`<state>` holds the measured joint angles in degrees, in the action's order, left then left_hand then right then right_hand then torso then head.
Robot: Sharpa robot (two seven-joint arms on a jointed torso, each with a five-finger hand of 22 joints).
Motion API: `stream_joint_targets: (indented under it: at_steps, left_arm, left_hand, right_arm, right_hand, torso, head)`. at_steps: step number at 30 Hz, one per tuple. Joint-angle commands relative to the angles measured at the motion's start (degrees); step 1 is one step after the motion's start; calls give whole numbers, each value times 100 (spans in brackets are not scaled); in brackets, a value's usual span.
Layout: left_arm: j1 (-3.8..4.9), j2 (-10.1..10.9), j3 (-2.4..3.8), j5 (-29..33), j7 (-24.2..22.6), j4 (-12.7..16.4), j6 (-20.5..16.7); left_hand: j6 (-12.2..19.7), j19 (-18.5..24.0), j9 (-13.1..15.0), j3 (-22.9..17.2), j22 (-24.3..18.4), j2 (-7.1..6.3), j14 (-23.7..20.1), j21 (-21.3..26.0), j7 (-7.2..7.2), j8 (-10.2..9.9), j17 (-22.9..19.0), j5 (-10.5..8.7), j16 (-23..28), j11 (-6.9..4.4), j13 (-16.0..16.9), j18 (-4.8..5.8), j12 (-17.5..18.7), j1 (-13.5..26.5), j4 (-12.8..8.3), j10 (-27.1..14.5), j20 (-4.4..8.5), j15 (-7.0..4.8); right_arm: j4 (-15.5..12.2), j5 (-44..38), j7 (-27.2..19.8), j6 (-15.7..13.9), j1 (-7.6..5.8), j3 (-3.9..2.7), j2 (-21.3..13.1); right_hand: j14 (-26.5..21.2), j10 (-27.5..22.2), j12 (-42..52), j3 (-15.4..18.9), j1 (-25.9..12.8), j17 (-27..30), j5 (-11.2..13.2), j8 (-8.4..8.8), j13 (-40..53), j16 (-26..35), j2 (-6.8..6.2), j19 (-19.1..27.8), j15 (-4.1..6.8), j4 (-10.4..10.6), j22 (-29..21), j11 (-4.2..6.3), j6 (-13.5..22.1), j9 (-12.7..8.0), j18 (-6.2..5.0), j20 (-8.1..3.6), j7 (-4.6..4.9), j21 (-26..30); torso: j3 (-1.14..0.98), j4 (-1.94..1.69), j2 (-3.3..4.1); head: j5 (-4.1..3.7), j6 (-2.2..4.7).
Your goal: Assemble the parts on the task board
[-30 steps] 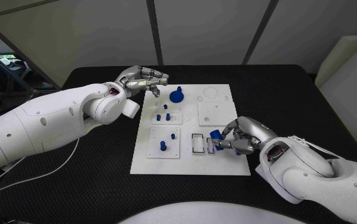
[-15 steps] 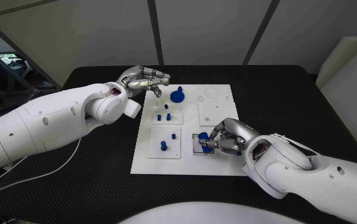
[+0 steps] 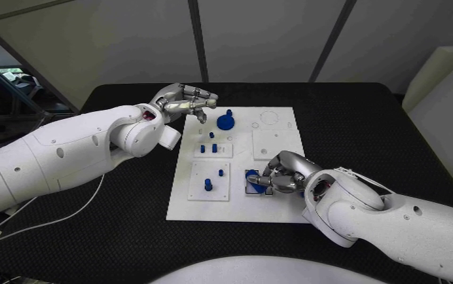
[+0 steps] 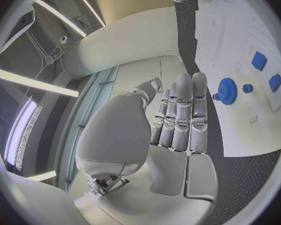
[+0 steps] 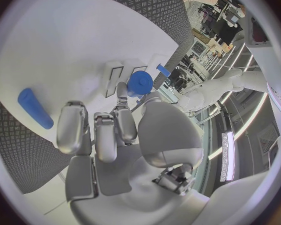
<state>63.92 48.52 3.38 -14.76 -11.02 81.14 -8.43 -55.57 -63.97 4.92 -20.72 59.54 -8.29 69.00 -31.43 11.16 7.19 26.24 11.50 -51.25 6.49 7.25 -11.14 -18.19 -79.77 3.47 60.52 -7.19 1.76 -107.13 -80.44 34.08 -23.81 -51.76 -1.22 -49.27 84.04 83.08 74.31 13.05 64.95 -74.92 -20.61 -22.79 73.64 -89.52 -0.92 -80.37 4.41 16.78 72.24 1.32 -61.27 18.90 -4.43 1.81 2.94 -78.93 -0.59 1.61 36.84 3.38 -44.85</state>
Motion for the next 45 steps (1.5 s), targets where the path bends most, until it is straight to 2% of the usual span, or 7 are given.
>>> stream_joint_targets:
  at_steps: [1, 11, 19, 23, 29, 43, 45]
  left_arm:
    - [7, -1, 3, 20, -31, 14, 55]
    - [8, -1, 3, 20, -13, 11, 69]
    - [7, 7, 3, 20, -13, 12, 70]
    - [7, 16, 3, 20, -14, 11, 69]
    - [6, 10, 3, 20, -14, 3, 75]
    - [6, 4, 3, 20, -11, -7, 77]
    - [5, 4, 3, 20, -10, -7, 77]
  left_hand:
    - [19, -8, -5, 39, -5, 40, -14, 33, -1, 27, -5, 14, 17, 19, 5, 67, -25, 35, 2, -36, -35, 12]
    - [22, -10, -6, 38, -8, 45, -14, 36, -1, 29, -9, 16, 16, 18, 6, 66, -30, 23, -3, -40, -34, 11]
    - [22, -10, -6, 38, -8, 45, -14, 36, -1, 29, -9, 16, 16, 18, 6, 66, -30, 23, -3, -40, -34, 11]
    - [25, -15, -7, 37, -12, 50, -14, 41, -1, 34, -14, 17, 14, 18, 7, 65, -37, 7, -11, -46, -33, 10]
    - [25, -15, -7, 37, -12, 50, -14, 41, -1, 34, -14, 17, 14, 18, 7, 65, -37, 7, -11, -46, -33, 10]
    - [25, -15, -7, 37, -12, 50, -14, 41, -1, 34, -14, 17, 14, 18, 7, 65, -37, 7, -11, -46, -33, 10]
    - [25, -15, -7, 37, -12, 50, -14, 41, -1, 34, -14, 17, 14, 18, 7, 65, -37, 7, -11, -46, -33, 10]
  right_arm:
    - [17, 19, -5, 68, -7, 0, 24]
    - [18, 10, -61, -58, -9, 0, 44]
    - [-129, -226, -114, -163, -8, 2, -43]
    - [-238, -350, -236, -195, -7, 3, -152]
    - [-327, -400, -374, -148, -6, 5, -242]
    - [-160, -472, -196, 141, -7, 2, -139]
    - [-128, -524, -154, 202, -7, 2, -118]
  right_hand:
    - [556, -59, -75, 48, -164, -1328, 267, -44, -38, 32, -38, 47, 20, 8, -23, -16, 56, 48, 43, 8, 2, 45]
    - [535, -264, -610, -154, -591, -1232, 688, -103, -461, 81, -358, 145, 4, 19, -190, -32, 144, 181, 7, 23, 20, 180]
    - [543, -216, -573, -260, -663, -1265, 636, -148, -406, 66, -317, 117, 12, 13, -150, -19, 120, 231, 15, 19, 3, 158]
    - [553, -171, -555, -466, -81, -1307, 255, -213, -354, 47, -134, 84, 41, -113, -103, 12, 112, 306, 24, -6, -32, 133]
    - [568, -123, -499, -563, 626, -1377, 158, -289, -267, 15, -101, 34, 67, -351, -16, 46, 104, 384, 42, -30, -64, 80]
    - [576, -95, -487, -641, 1274, -1417, 300, -385, -209, -4, -3, 13, 110, -615, 28, 101, 87, 469, 50, -65, -127, 59]
    - [577, -98, -494, -782, 1632, -1423, 734, -387, -197, -7, 42, 17, 132, -802, 30, 117, 90, 475, 50, -90, -139, 63]
  torso:
    - [-2, 0, -1]
    - [-4, 9, -1]
    - [-7, 3, -1]
    - [-7, 14, -1]
    - [-7, 9, -4]
    - [2, -2, 4]
    - [2, 1, 1]
  head:
    - [14, -3]
    - [34, -7]
    - [33, -1]
    - [51, -9]
    - [50, -7]
    - [38, -16]
    - [40, -26]
